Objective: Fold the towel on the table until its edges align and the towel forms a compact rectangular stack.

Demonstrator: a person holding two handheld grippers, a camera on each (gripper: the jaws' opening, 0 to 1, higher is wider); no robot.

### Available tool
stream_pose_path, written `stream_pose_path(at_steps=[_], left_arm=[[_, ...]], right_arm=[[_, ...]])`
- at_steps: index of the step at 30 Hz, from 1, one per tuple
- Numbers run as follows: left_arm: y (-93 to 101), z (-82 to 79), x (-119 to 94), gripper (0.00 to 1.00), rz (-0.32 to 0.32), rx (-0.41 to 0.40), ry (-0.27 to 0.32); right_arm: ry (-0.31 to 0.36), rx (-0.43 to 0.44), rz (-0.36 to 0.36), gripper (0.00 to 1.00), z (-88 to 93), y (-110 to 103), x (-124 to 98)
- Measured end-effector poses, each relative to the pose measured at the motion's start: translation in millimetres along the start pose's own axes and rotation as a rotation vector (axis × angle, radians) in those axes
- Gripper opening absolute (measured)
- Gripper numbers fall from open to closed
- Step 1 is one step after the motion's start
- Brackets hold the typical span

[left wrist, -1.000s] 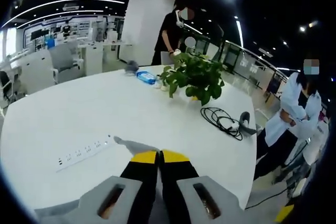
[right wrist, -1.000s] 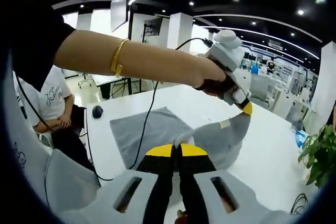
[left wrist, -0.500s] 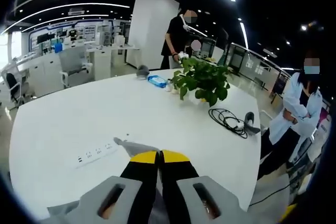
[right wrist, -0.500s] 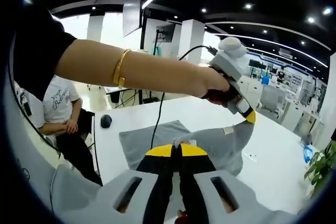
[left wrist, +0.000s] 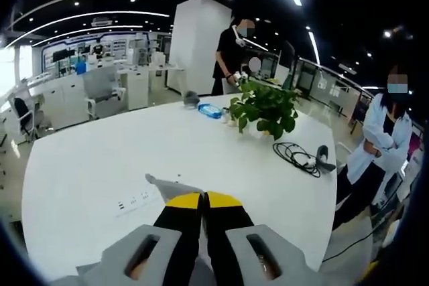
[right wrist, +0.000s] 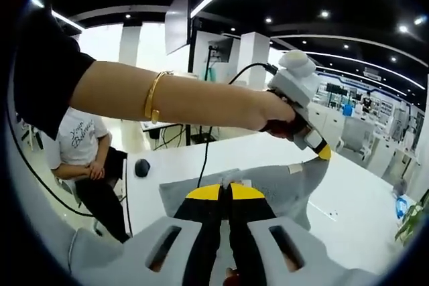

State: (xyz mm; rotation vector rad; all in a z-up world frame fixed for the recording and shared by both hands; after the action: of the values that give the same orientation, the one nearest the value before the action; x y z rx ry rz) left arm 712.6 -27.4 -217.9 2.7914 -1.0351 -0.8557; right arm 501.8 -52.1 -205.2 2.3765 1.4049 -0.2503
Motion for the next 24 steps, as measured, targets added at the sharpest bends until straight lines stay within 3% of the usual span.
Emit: stream_pose_path(at_steps=[11,20,24], left_arm=[[-25.8,-8.8,-18.9,0.01,-0.017,0.001,0.031],[-50.4,-0.7,-43.6,0.01,-0.060,-0.020,0.055],[-64.0,6.7,-44.3,0.01,-0.067,-0.027,0.050]], right_arm=[[0.022,0.000,-0.024,0.00,-13.3,-9.0,17.4],[0.027,-0.005,-0.058,0.00,-20.0,-22.6,36.0],[0.020,-0.013,-0.070,0.00,-18.6,-29.6,47.3]])
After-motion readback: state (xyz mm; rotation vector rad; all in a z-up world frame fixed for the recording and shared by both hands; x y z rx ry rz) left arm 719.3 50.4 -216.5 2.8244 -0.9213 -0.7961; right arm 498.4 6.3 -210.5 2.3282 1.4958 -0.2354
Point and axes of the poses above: the point that each gripper's makers call its tool centre point, and the gripper's own axes: x roughly forward along the fingers, y roughly to its right, z roughly out of its underside, the point moved 4 cm from there along -x, roughly backward along the fingers, and after that the axes turned 6 degrees about -x, right-handed, at the moved point
